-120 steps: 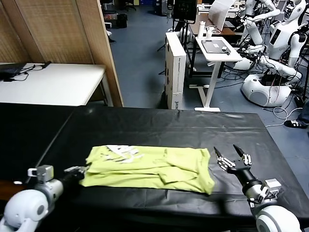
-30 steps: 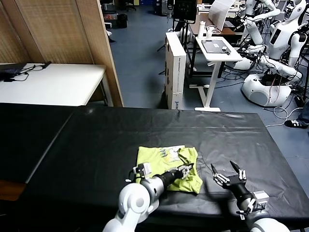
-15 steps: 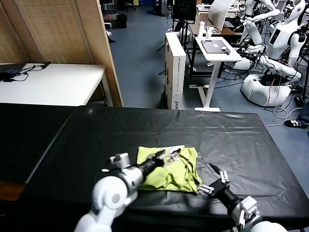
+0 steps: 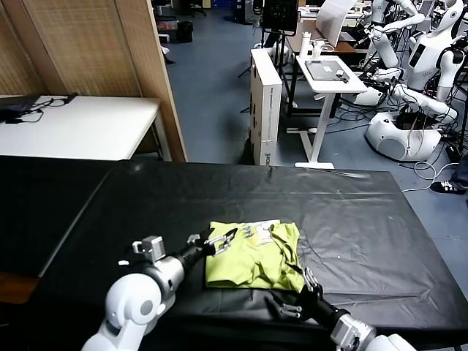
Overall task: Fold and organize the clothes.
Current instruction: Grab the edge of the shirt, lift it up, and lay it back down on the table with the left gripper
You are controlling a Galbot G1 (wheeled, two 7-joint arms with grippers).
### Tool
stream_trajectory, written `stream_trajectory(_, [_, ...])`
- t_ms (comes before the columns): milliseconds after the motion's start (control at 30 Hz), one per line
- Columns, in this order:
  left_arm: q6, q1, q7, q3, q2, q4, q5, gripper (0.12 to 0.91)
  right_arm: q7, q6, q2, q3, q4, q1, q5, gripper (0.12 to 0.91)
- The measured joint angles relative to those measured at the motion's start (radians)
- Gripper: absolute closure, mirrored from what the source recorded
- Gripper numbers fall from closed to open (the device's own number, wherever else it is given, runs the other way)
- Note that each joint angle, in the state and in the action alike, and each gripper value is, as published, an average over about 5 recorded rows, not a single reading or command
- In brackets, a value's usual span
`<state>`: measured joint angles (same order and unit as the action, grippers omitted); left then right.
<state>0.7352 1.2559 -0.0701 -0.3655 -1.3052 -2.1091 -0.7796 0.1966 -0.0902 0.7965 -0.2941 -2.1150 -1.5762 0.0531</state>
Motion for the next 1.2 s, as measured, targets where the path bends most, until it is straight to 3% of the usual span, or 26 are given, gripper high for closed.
stream_trajectory(100, [-0.007,0.01,0.0,-0.003,0.002,-0.004,0.004,0.123,-0.002,0.0,0.004,0.007,0.003,0.003,-0.004,0.421])
stream_trajectory(267, [-0.018,0.027,0.0,-0.003,-0.002,-0.008,0.013,0.123,-0.005,0.001,0.004,0.009,0.004,0.002,-0.014,0.737])
stream_trajectory(367, [-0.021,0.031,0.0,-0.003,-0.004,-0.009,0.016,0.123,-0.008,0.001,-0.001,0.001,0.0,-0.002,-0.029,0.858])
stream_trajectory(767, [-0.024,0.047,0.001,0.003,-0.016,-0.006,0.032,0.123,-0.018,-0.01,-0.037,-0.055,-0.038,-0.047,-0.098,0.885])
stream_trajectory(1200, [-0.029,0.061,0.005,0.001,-0.021,0.008,0.05,0.123,-0.062,-0.107,-0.088,-0.162,-0.074,-0.14,-0.135,0.885])
